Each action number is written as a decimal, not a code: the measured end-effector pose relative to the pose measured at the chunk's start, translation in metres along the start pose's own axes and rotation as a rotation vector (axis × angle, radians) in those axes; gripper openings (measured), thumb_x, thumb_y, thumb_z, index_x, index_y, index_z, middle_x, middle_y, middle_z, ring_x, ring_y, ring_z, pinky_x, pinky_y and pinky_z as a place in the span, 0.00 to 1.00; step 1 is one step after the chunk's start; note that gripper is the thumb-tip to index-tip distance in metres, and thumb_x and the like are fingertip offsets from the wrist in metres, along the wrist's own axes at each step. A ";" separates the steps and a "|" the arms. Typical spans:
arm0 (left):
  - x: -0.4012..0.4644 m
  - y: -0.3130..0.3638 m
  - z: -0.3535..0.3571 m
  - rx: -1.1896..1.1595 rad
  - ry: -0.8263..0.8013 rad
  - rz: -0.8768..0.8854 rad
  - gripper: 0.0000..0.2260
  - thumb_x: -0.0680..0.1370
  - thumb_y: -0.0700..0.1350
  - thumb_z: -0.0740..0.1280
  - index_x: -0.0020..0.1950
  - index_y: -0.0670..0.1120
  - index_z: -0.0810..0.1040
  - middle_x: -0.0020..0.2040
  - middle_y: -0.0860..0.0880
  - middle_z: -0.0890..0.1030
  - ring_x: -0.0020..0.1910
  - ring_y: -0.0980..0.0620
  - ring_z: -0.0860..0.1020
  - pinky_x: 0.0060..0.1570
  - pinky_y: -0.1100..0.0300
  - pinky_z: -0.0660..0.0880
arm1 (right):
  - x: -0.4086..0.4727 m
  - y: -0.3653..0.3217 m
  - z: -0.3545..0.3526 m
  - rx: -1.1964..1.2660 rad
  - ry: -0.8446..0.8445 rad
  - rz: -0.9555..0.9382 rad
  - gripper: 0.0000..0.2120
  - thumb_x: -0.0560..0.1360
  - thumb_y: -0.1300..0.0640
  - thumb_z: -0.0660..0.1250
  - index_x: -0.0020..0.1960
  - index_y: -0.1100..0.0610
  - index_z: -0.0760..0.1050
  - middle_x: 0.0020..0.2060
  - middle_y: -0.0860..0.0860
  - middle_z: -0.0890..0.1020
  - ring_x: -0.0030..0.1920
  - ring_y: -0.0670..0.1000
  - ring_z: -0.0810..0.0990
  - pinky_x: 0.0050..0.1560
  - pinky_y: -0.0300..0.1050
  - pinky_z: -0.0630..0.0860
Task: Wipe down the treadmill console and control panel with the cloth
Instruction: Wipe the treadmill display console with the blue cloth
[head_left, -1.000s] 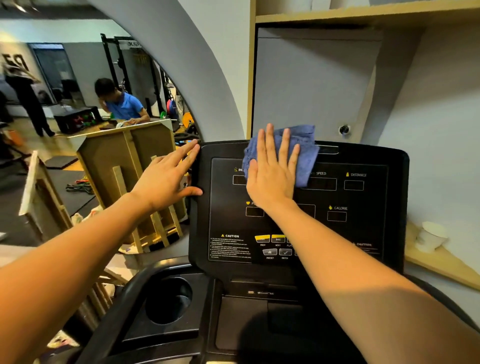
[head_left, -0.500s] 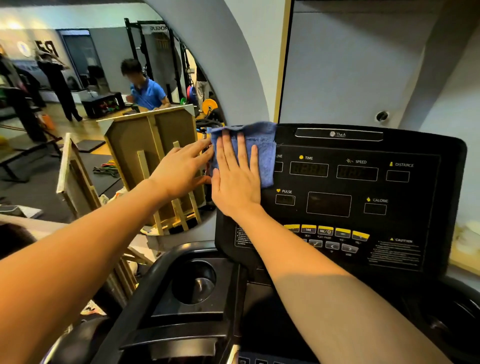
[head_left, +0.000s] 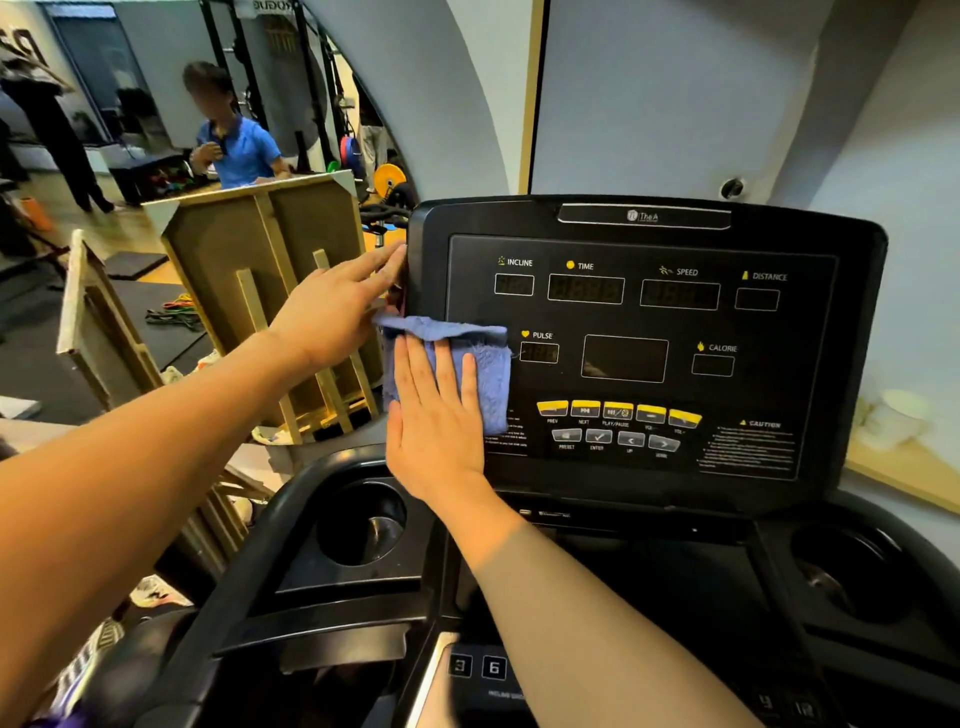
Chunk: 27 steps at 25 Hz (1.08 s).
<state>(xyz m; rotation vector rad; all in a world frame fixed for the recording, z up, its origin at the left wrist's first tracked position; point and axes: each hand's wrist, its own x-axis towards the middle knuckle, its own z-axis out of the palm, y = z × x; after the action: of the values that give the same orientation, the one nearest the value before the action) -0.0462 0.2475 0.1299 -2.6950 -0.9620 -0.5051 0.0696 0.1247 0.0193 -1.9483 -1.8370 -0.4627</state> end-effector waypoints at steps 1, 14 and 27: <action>-0.001 0.002 0.000 -0.017 0.015 0.001 0.34 0.80 0.44 0.65 0.81 0.49 0.51 0.82 0.48 0.56 0.72 0.40 0.70 0.63 0.40 0.74 | -0.008 -0.001 0.004 0.006 -0.012 0.000 0.34 0.80 0.48 0.51 0.80 0.56 0.40 0.80 0.53 0.48 0.79 0.57 0.41 0.76 0.60 0.41; -0.003 0.023 0.001 0.002 0.072 0.019 0.36 0.80 0.56 0.62 0.81 0.47 0.49 0.82 0.45 0.51 0.59 0.35 0.78 0.56 0.39 0.76 | -0.057 0.003 0.015 -0.006 -0.132 -0.037 0.32 0.82 0.46 0.50 0.80 0.55 0.42 0.80 0.52 0.53 0.79 0.56 0.46 0.77 0.59 0.40; -0.005 0.032 -0.001 0.073 0.026 -0.017 0.38 0.78 0.62 0.59 0.81 0.48 0.48 0.83 0.45 0.46 0.72 0.35 0.69 0.65 0.37 0.71 | -0.106 0.065 -0.005 -0.016 -0.182 -0.080 0.34 0.81 0.40 0.54 0.80 0.54 0.48 0.79 0.52 0.59 0.78 0.55 0.54 0.77 0.58 0.48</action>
<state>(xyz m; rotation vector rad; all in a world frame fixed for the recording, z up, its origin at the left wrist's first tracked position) -0.0292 0.2201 0.1258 -2.6111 -0.9777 -0.4977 0.1269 0.0284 -0.0355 -1.9907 -2.0350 -0.3349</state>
